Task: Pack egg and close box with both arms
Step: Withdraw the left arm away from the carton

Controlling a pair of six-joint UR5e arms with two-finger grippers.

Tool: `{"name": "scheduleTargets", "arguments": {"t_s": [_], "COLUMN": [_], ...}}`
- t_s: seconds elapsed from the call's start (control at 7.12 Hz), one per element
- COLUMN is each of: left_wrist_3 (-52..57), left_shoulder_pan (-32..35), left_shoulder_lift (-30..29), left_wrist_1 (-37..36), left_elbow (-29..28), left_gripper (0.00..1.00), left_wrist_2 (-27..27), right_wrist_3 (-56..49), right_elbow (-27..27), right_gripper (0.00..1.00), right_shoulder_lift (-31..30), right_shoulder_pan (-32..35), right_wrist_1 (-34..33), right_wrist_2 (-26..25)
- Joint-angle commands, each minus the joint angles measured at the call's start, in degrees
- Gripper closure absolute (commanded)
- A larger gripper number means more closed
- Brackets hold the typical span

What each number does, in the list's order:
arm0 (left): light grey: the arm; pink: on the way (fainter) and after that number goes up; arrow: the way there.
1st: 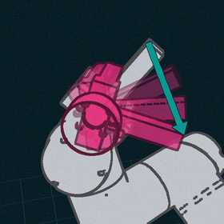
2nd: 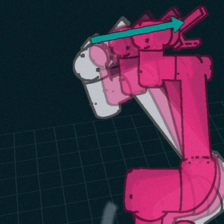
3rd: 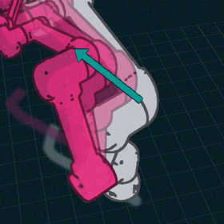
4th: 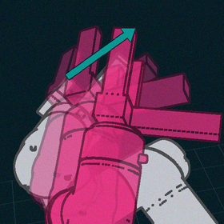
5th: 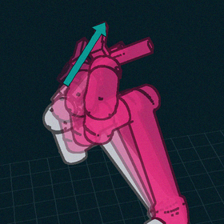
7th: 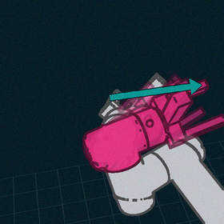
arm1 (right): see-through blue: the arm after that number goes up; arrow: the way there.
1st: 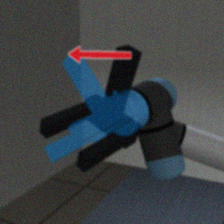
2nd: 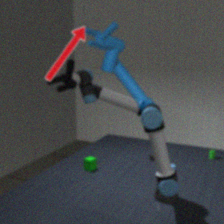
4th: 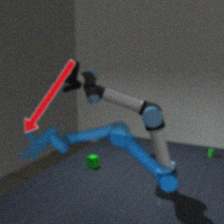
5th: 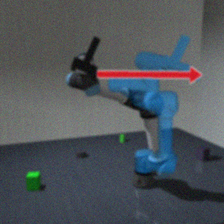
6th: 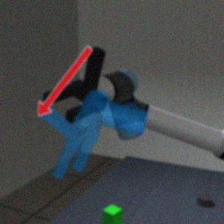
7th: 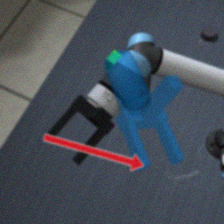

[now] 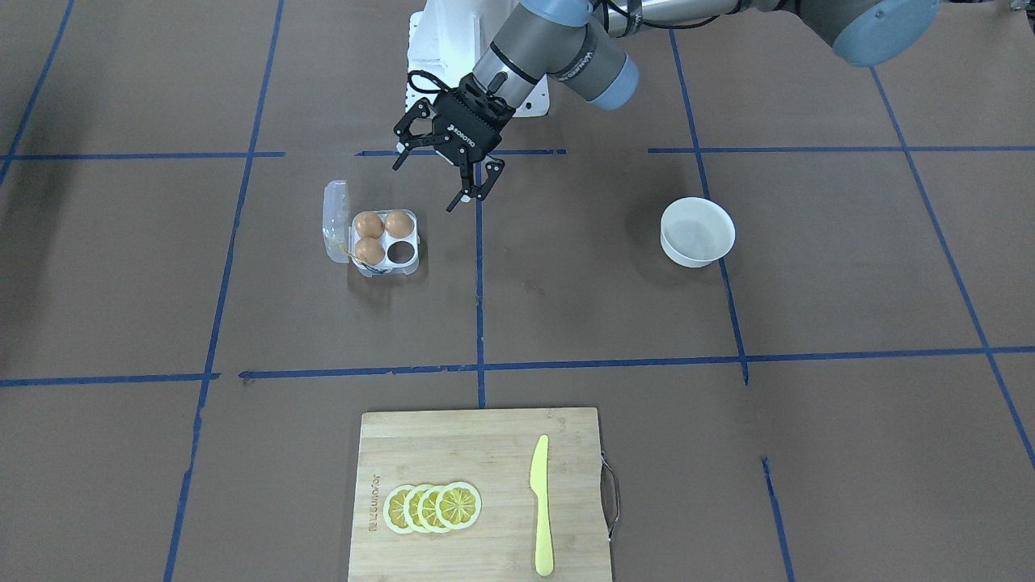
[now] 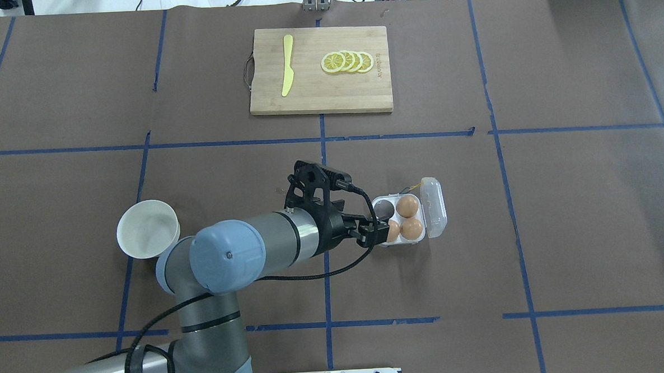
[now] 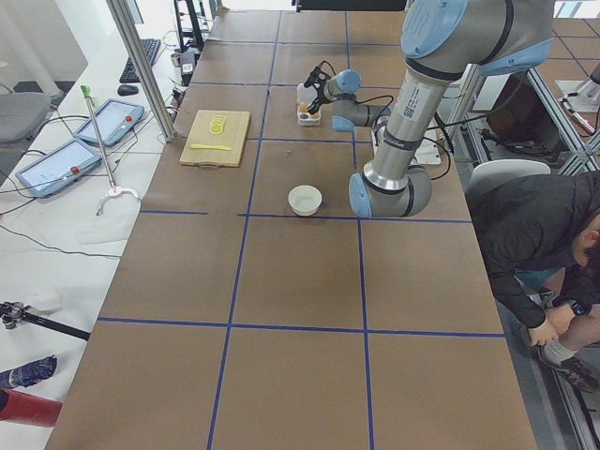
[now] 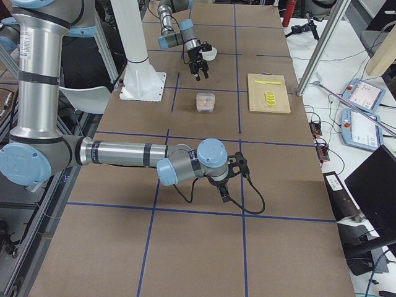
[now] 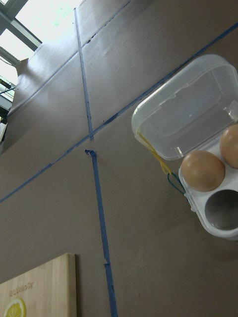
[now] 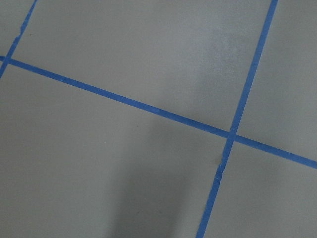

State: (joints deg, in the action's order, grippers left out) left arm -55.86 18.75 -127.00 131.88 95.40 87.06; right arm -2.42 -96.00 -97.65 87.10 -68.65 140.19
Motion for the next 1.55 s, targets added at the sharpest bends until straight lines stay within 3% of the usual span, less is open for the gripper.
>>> {"name": "scheduleTargets", "arguments": {"t_s": [0.0,0.14,0.28,0.42,0.56,0.7,0.98,1.12,1.41], "left_wrist_3": [0.1,0.4,7.8,15.2,21.3,27.4,36.9,40.6,55.5], "left_shoulder_pan": [7.6,13.4,18.5,21.4,25.5,31.7,39.1,47.7,62.6], "left_shoulder_lift": [1.3,1.4,1.3,4.6,7.5,10.2,19.6,19.6,25.3], "left_wrist_1": [-16.0,-23.9,-34.2,-39.1,-39.4,-39.8,-46.1,-52.4,-54.1], "left_elbow": [5.3,6.5,10.3,13.8,15.3,15.1,13.7,8.3,5.9], "left_gripper": [0.01,0.01,0.01,0.01,0.01,0.0,0.0,0.0,0.0], "left_wrist_2": [9.4,13.1,13.9,14.1,16.3,21.9,25.5,30.1,33.3], "right_wrist_3": [4.0,6.5,8.9,11.9,17.2,22.6,29.1,32.3,41.7], "right_elbow": [-0.8,-2.1,-3.1,-4.4,-6.5,-9.2,-12.9,-14.4,-18.8], "right_gripper": [0.0,0.0,0.0,0.0,0.01,0.01,0.02,0.02,0.01], "right_shoulder_lift": [0.1,0.0,0.2,0.2,0.3,0.0,-0.1,-0.2,-0.1], "right_shoulder_pan": [0.0,0.0,0.0,-0.1,-0.4,-2.6,-6.2,-8.5,-17.3], "right_wrist_1": [0.1,0.2,0.3,0.3,0.1,0.0,-0.1,-0.1,0.0], "right_wrist_2": [0.0,-0.1,0.0,0.1,0.3,0.2,-0.1,-0.5,-6.1]}}
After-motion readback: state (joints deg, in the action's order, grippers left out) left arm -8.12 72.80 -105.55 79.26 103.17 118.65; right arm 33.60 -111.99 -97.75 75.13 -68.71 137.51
